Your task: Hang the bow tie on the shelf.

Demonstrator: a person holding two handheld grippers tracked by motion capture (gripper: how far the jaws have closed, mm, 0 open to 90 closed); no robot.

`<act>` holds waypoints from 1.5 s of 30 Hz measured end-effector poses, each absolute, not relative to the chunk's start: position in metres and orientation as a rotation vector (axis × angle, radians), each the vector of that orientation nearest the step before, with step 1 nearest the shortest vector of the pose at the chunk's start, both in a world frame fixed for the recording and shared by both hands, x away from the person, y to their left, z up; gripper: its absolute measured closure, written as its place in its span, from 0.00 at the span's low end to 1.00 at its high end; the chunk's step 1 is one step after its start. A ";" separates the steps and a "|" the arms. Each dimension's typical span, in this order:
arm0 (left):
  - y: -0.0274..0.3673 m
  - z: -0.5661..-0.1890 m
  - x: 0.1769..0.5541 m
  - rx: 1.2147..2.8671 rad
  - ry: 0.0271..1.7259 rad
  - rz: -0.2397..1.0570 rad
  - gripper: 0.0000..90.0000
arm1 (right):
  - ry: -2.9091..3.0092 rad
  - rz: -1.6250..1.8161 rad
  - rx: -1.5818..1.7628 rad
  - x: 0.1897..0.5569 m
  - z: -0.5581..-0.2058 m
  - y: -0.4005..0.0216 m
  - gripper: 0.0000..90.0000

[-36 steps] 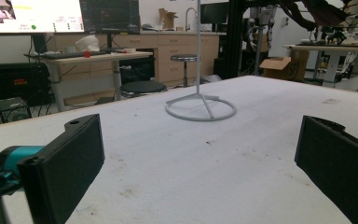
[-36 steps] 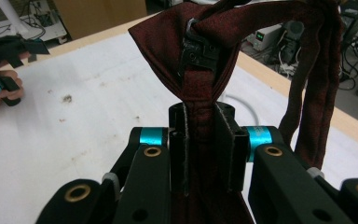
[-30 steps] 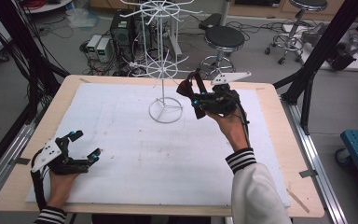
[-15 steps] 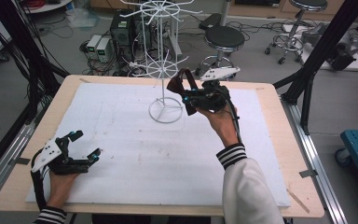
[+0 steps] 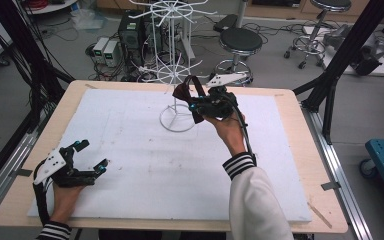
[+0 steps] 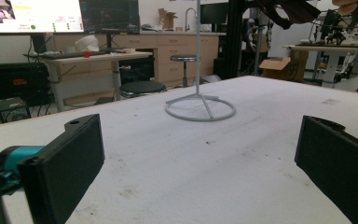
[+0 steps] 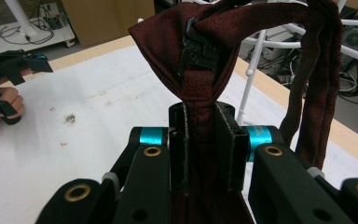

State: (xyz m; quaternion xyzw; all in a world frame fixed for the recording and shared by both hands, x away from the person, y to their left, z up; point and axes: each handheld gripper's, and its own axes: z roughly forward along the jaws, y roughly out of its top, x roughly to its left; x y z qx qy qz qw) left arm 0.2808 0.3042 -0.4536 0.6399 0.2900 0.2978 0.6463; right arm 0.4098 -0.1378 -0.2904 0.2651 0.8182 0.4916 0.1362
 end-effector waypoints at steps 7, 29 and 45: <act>0.304 -0.454 0.281 1.456 0.659 0.678 0.02 | 2.381 1.407 0.786 0.414 -0.297 -0.130 0.86; 0.304 -0.454 0.281 1.452 0.660 0.676 0.02 | 2.420 1.385 0.842 0.425 -0.329 -0.127 0.86; 0.304 -0.454 0.281 1.452 0.660 0.674 0.02 | 2.400 1.413 0.872 0.426 -0.336 -0.122 0.41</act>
